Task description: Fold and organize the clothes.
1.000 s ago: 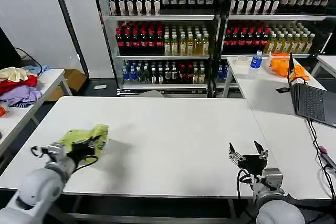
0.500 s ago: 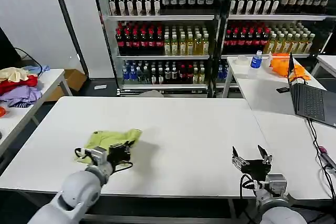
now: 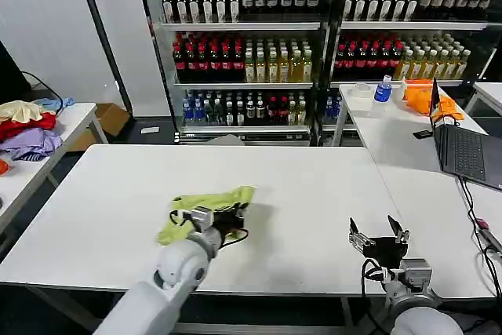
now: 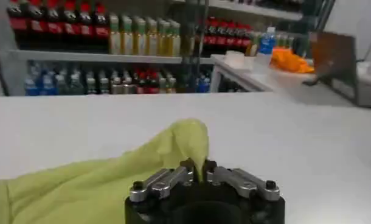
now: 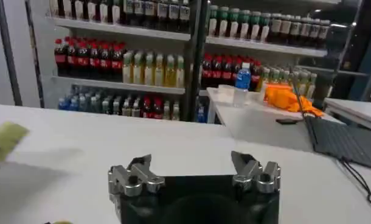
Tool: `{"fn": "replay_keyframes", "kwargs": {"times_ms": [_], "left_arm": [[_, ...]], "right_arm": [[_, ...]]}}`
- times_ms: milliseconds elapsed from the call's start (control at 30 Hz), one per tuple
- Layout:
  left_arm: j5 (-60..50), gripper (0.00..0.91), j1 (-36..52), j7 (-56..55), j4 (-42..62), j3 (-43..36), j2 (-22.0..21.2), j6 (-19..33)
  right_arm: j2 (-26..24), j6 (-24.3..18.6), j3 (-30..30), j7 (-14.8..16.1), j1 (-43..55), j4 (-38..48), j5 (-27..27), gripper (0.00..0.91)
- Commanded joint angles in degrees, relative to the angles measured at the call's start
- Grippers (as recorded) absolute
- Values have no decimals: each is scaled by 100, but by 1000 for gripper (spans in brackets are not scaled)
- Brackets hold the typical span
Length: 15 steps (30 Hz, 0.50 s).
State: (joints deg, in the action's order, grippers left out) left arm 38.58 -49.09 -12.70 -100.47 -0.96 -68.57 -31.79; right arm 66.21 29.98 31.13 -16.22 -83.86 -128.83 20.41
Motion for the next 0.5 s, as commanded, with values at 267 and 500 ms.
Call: {"fn": "replay_keyframes", "kwargs": {"times_ms": [267, 500], "left_arm": [[942, 907, -306, 199, -362, 370, -410, 964], [266, 907, -1255, -31, -863, 1626, 612, 1245]], "right_arm": [[-58, 15, -472, -19, 583, 313, 57, 907], [206, -353, -1306, -137, 1380, 912, -33, 907]]}}
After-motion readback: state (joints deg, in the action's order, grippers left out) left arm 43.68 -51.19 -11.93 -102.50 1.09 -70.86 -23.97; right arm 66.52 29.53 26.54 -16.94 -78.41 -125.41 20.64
